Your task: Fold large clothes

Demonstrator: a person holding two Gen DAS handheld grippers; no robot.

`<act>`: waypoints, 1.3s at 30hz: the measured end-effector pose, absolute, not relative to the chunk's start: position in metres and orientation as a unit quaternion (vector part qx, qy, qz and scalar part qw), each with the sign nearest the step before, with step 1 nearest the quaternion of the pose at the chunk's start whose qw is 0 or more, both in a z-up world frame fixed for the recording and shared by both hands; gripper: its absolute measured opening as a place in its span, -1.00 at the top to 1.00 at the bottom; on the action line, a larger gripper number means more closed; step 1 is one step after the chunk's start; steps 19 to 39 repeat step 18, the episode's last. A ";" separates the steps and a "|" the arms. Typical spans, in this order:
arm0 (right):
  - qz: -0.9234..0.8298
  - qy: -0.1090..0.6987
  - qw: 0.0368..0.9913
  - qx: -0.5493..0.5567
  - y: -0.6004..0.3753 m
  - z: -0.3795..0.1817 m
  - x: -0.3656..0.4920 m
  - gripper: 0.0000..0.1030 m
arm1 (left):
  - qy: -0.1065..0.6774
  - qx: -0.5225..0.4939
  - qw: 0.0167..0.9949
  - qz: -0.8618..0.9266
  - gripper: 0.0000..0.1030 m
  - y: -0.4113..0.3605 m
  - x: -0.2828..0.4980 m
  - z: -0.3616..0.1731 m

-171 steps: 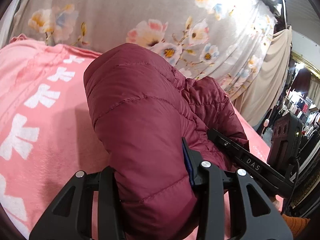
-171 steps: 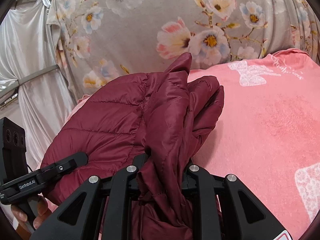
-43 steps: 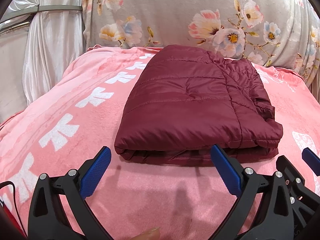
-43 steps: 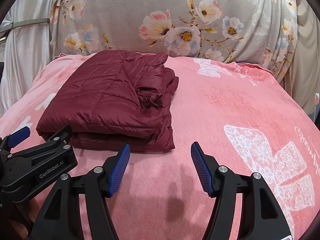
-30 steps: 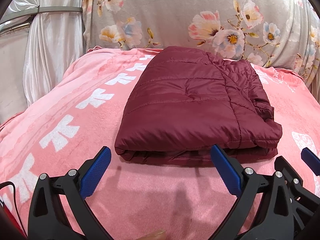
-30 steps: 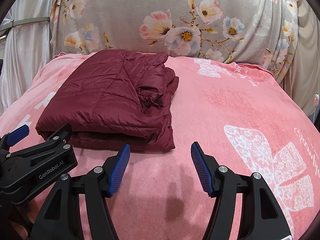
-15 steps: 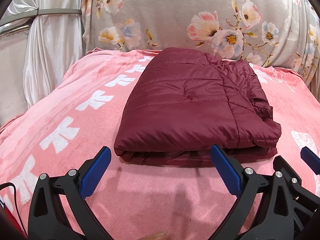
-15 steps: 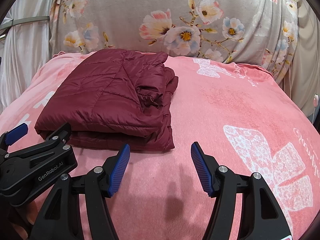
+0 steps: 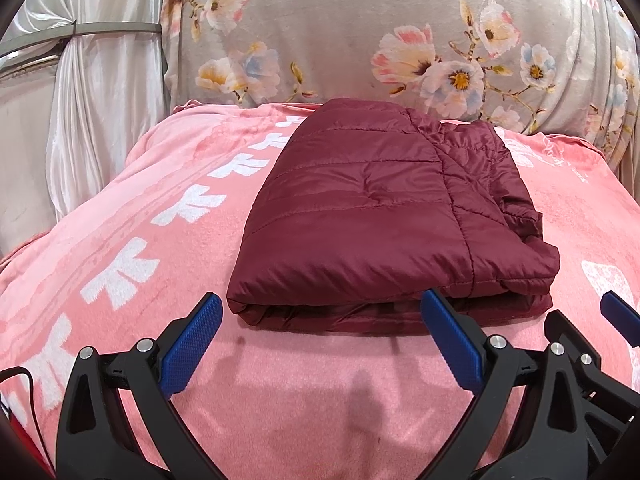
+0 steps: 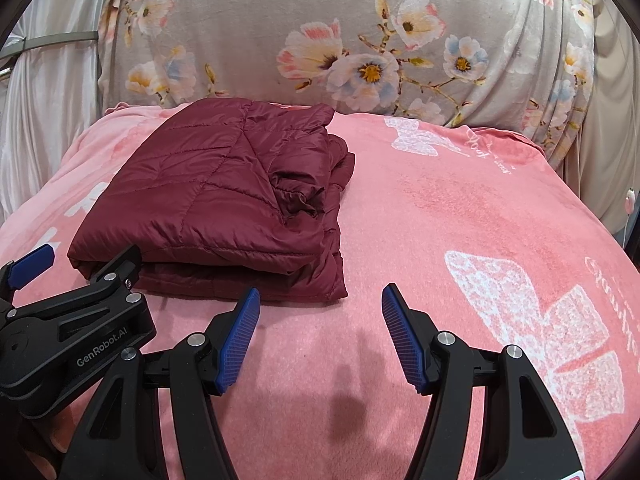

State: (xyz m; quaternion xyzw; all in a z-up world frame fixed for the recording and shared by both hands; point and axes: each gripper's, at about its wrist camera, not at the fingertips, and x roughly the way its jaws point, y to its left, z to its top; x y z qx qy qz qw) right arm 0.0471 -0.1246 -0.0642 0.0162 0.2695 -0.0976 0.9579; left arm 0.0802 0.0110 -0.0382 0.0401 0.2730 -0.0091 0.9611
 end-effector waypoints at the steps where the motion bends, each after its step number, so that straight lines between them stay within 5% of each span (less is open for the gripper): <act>1: -0.097 0.270 0.958 0.016 -0.125 -0.064 0.047 -0.20 | 0.272 0.041 0.961 -0.009 -0.88 0.010 0.079 -0.038; 39: -0.096 0.270 0.958 0.015 -0.129 -0.064 0.046 -0.20 | 0.275 0.046 0.960 -0.015 -0.87 0.008 0.082 -0.041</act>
